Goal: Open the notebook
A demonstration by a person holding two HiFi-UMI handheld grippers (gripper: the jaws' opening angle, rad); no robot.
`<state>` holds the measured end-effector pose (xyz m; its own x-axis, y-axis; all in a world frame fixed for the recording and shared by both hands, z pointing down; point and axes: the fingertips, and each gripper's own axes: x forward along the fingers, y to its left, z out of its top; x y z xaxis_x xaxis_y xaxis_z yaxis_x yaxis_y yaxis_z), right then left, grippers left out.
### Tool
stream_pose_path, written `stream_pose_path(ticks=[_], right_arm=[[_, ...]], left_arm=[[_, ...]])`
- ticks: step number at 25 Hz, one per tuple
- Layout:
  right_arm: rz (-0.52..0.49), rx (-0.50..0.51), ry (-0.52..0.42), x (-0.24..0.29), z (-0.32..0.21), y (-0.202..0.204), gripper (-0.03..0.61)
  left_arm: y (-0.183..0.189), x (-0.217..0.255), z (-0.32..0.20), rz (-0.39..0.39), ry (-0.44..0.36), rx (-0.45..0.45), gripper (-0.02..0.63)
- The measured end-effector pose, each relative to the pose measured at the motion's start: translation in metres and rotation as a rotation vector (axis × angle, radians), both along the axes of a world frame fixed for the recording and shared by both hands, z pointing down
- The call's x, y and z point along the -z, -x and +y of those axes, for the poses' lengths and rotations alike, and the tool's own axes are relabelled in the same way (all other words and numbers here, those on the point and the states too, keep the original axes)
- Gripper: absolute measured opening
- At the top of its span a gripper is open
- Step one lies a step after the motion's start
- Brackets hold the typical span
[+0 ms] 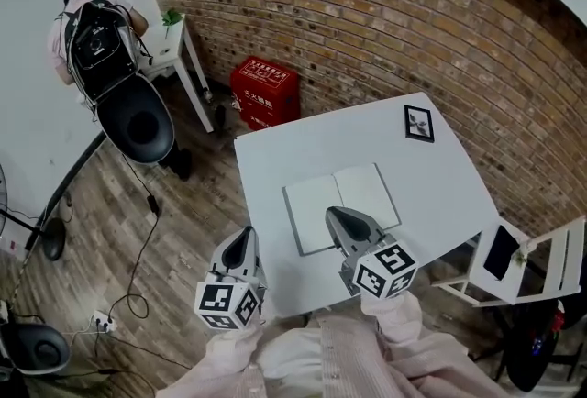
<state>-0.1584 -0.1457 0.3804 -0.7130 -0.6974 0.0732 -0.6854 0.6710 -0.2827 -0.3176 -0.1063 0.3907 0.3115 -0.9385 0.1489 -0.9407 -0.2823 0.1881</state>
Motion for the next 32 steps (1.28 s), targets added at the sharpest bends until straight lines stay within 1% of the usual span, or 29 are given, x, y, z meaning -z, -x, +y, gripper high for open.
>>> stream_pose_path(ticks=[8, 13, 20, 32], right_arm=[[-0.007, -0.053, -0.064, 0.017, -0.008, -0.024, 0.003], [0.004, -0.082, -0.077, 0.017, -0.014, -0.034, 0.003], [0.011, -0.100, -0.071, 0.013, -0.017, -0.041, 0.003], [0.029, -0.135, -0.066, 0.005, -0.021, -0.055, 0.003]], left_arm=[[0.019, 0.014, 0.000, -0.034, -0.050, 0.057, -0.008], [0.023, 0.018, -0.003, -0.048, -0.066, 0.072, -0.008], [0.022, 0.013, -0.005, -0.050, -0.047, 0.082, -0.008], [0.023, 0.010, -0.009, -0.059, -0.041, 0.092, -0.008]])
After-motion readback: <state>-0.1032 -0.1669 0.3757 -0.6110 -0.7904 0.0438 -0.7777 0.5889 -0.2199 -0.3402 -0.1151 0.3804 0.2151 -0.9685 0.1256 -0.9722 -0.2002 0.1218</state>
